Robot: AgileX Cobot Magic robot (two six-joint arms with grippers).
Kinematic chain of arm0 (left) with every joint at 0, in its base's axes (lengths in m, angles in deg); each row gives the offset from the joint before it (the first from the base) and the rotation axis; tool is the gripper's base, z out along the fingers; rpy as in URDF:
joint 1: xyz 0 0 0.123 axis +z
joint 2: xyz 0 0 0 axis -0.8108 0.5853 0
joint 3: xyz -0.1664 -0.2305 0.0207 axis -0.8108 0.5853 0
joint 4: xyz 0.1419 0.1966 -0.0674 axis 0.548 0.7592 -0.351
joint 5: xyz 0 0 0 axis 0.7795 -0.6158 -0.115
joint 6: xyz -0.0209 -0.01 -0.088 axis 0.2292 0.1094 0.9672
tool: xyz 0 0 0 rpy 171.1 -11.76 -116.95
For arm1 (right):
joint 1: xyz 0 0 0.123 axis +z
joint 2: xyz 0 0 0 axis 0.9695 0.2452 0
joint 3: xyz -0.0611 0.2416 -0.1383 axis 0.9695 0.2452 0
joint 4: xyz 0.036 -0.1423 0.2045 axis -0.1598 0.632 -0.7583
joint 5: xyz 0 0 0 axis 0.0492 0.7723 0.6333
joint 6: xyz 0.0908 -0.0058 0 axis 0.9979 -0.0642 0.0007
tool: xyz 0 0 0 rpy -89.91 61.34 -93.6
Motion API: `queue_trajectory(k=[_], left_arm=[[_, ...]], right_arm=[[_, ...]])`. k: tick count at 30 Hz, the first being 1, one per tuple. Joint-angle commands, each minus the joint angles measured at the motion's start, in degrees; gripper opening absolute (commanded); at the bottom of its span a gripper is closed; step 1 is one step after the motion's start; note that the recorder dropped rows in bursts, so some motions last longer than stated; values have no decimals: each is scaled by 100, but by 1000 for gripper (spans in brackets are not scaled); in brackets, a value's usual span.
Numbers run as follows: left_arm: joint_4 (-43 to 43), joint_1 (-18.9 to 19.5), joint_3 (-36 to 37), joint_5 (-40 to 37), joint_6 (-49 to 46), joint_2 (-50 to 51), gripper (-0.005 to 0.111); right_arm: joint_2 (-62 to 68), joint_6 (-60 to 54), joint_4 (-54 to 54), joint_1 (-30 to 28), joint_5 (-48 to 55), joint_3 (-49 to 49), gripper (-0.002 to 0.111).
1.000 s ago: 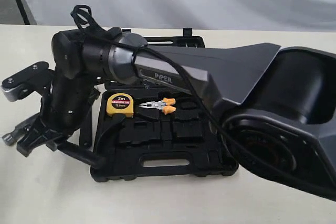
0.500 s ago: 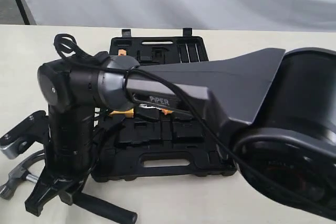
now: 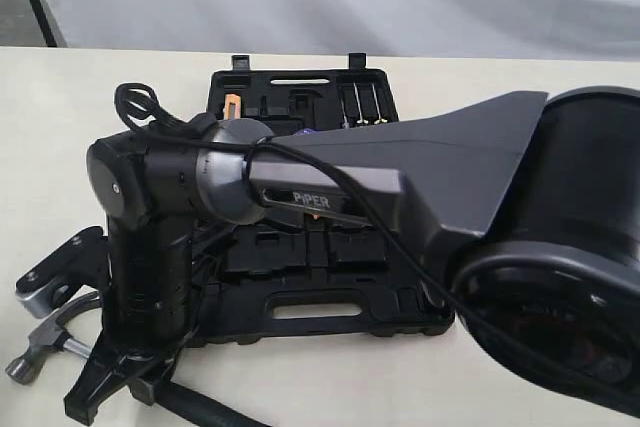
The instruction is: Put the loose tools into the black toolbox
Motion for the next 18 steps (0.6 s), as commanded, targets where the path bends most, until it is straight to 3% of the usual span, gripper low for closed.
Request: queue_trajectory(k=[1, 4, 9, 12, 18], left_arm=[[-78, 19, 53, 97, 59, -46, 1], [-78, 19, 53, 97, 59, -46, 1], [-78, 19, 53, 97, 59, -46, 1], [-78, 19, 53, 97, 59, -46, 1], [-78, 19, 53, 97, 59, -46, 1]], right_arm=[[-38, 217, 176, -18, 43, 33, 0], [-38, 359, 238, -4, 43, 33, 6], [-38, 313, 326, 74, 29, 22, 44], [-78, 295, 326, 113, 41, -76, 61], [-94, 295, 330, 113, -123, -589, 64]])
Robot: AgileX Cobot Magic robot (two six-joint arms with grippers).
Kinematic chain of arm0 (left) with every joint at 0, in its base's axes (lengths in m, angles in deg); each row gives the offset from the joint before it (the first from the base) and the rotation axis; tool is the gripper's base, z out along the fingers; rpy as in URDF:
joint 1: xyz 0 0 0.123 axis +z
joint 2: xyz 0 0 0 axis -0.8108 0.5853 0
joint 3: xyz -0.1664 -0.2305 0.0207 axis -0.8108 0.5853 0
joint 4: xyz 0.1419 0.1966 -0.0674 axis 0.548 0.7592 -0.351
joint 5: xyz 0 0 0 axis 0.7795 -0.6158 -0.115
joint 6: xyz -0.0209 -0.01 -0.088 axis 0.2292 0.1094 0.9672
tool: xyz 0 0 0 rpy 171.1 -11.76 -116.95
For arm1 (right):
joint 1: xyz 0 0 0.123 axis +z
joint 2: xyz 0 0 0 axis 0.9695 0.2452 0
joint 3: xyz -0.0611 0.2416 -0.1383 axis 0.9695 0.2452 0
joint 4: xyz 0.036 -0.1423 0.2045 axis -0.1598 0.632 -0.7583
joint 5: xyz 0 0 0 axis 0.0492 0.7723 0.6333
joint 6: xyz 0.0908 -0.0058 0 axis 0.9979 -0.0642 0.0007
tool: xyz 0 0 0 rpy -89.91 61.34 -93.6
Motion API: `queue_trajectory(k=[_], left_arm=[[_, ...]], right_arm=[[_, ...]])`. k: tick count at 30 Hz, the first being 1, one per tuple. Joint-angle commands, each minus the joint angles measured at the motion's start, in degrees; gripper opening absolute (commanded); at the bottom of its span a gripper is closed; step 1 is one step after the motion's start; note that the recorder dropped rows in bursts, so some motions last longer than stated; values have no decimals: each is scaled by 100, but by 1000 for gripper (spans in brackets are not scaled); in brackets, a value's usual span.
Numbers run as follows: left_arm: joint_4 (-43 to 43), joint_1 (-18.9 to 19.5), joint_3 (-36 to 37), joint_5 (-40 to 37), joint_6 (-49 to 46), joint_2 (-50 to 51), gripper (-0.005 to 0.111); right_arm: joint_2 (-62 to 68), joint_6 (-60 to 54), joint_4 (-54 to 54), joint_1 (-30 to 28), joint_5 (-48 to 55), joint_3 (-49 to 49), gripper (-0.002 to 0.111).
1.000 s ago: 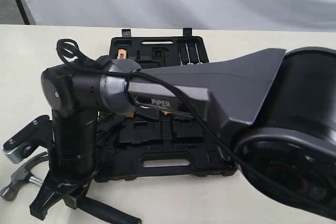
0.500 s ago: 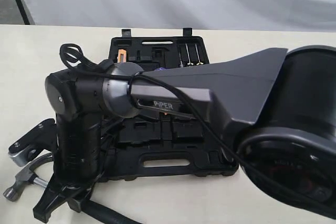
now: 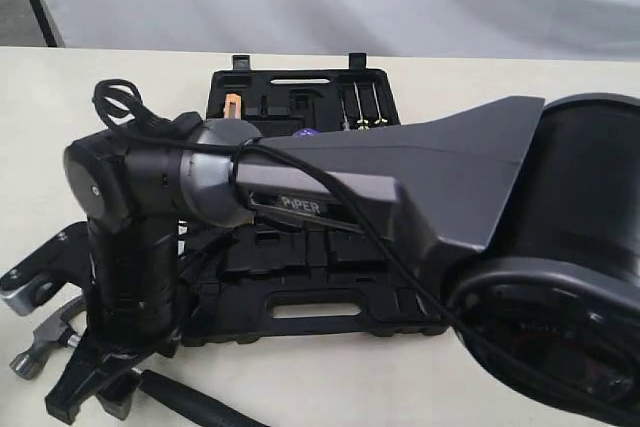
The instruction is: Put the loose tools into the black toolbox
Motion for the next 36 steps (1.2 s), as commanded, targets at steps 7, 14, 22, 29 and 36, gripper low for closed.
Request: queue_trajectory(k=[7, 14, 22, 29, 36], left_arm=[[-78, 19, 53, 97, 59, -46, 1], [-78, 19, 53, 97, 59, -46, 1], [-78, 19, 53, 97, 59, -46, 1], [-78, 19, 53, 97, 59, -46, 1], [-78, 19, 53, 97, 59, -46, 1]], right_arm=[[-71, -198, 14, -3, -949, -439, 64], [51, -333, -18, 110, -1417, -439, 64], [384, -351, 43, 178, -1874, -439, 64], [447, -565, 39, 178, -1954, -439, 56], [680, -602, 148, 178, -1898, -439, 11]])
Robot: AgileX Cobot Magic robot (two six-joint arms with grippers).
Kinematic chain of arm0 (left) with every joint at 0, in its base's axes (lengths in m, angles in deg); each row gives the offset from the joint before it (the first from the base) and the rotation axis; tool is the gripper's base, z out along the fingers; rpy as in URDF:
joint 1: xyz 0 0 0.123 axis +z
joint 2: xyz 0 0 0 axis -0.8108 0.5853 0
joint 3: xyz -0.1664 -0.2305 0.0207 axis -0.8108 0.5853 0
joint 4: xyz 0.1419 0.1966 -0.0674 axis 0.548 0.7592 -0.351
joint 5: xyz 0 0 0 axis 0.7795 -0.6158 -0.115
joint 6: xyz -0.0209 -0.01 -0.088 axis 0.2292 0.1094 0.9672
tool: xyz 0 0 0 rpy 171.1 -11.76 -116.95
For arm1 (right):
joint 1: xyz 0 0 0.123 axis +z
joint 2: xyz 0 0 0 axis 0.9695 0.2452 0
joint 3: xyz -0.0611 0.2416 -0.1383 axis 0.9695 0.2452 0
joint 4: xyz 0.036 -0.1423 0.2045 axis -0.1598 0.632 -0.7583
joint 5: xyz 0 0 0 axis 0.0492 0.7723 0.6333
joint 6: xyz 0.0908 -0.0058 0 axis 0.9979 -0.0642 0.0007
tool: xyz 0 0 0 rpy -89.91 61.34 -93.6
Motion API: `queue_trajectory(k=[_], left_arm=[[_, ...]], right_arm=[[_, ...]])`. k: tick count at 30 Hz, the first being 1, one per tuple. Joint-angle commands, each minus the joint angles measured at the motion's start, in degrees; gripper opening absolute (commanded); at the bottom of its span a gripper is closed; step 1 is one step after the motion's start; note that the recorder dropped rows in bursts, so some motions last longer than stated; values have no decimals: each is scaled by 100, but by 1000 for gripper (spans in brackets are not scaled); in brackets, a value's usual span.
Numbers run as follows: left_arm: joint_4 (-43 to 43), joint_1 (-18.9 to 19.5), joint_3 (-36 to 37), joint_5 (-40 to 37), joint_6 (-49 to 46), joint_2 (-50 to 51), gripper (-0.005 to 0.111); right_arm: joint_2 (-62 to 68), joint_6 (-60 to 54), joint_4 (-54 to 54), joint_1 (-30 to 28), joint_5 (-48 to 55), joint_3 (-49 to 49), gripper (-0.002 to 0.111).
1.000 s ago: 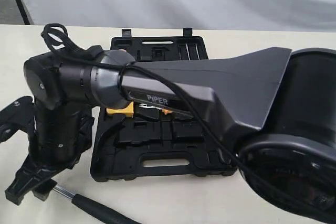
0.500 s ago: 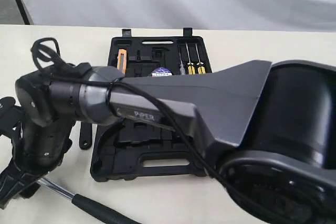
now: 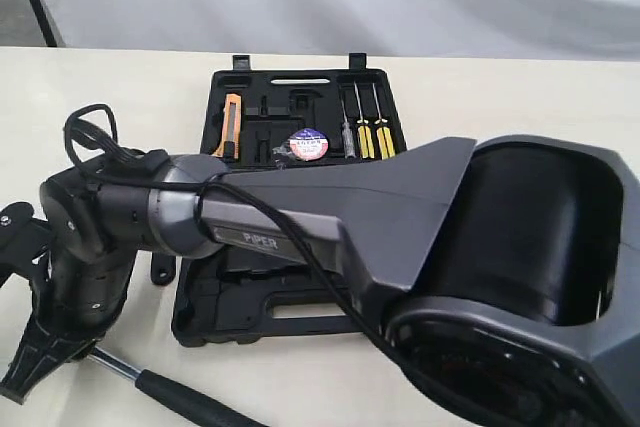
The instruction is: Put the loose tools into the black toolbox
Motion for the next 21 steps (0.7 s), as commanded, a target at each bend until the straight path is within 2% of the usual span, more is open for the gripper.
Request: queue_trajectory(k=[1, 5, 10, 15, 21], left_arm=[[-78, 19, 53, 97, 59, -46, 1], [-78, 19, 53, 97, 59, -46, 1], [-78, 19, 53, 97, 59, -46, 1], [-78, 19, 53, 97, 59, -46, 1], [-78, 19, 53, 97, 59, -46, 1]], right_arm=[[79, -43, 143, -15, 83, 23, 2], [-296, -43, 144, -15, 263, 23, 0], [-1016, -43, 337, -91, 1109, 23, 0], [-1585, -12, 781, -574, 2251, 23, 0], [-1604, -34, 762, -960, 2442, 139, 0]])
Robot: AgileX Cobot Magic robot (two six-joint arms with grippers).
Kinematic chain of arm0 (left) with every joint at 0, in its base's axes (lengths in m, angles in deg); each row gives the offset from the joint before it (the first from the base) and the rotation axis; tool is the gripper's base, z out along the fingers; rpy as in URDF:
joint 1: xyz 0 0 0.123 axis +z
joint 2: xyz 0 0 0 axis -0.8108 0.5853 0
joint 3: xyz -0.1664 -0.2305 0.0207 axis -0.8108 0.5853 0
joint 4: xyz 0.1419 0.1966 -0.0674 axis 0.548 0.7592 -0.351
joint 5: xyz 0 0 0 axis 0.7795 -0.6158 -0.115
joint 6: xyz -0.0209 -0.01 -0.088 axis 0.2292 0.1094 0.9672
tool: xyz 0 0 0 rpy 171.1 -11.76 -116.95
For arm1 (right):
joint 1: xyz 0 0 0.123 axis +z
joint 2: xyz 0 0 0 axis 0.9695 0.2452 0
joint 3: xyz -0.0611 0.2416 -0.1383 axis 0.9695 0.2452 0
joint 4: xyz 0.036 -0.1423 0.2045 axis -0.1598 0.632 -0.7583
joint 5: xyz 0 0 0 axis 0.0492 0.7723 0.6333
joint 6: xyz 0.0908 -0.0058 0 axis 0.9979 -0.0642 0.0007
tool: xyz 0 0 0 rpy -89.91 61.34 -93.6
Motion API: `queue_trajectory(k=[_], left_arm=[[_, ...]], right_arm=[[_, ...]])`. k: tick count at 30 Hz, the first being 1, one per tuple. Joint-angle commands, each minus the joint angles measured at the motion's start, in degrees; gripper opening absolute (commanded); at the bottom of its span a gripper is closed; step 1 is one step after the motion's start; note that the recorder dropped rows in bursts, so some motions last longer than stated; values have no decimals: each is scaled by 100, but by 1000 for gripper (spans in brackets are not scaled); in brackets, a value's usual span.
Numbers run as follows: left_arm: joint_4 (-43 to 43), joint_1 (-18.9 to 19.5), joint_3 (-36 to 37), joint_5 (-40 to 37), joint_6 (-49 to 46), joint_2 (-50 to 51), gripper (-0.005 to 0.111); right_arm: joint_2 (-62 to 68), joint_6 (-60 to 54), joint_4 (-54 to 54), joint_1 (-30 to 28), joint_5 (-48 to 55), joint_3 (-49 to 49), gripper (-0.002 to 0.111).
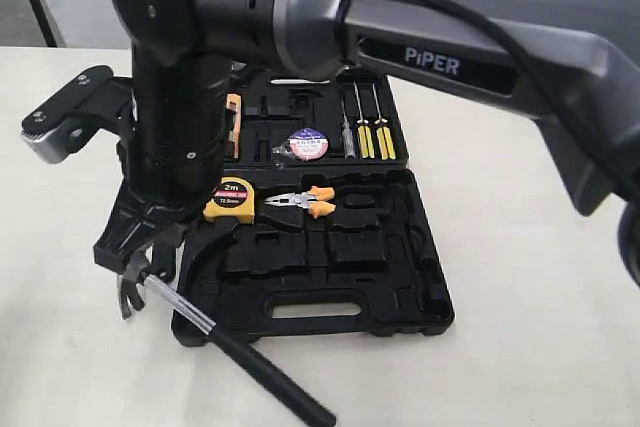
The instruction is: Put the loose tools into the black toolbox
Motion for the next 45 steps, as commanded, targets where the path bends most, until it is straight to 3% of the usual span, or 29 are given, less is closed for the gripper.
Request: queue_trajectory(k=[1, 9, 15, 17, 18, 20, 22, 33, 40, 45], left_arm=[[-78, 19, 53, 97, 59, -46, 1], [-78, 19, 53, 97, 59, -46, 1], [-78, 19, 53, 97, 59, -46, 1], [-78, 19, 53, 97, 59, -46, 1], [-78, 19, 53, 97, 59, -46, 1], [-78, 19, 53, 97, 59, -46, 1], [-78, 19, 53, 97, 59, -46, 1], [-78, 19, 53, 97, 59, -46, 1], [-78, 19, 53, 97, 59, -46, 1], [-78, 19, 53, 97, 59, -46, 1]], right_arm=[[15, -31, -15, -64, -41, 270, 0], [49, 544, -35, 27, -854, 692, 0], [257, 890, 143, 460, -1434, 692, 2], [407, 1024, 567, 656, -1605, 692, 22], [499, 1328, 932, 749, -1663, 692, 40], [578, 1362, 1108, 810, -1702, 692, 62], [620, 1362, 1085, 810, -1760, 692, 67], [997, 1311, 1190, 799, -2122, 692, 63], [1090, 1408, 1190, 799, -2110, 692, 19], [1214, 1442, 1153, 837, -2074, 692, 1]])
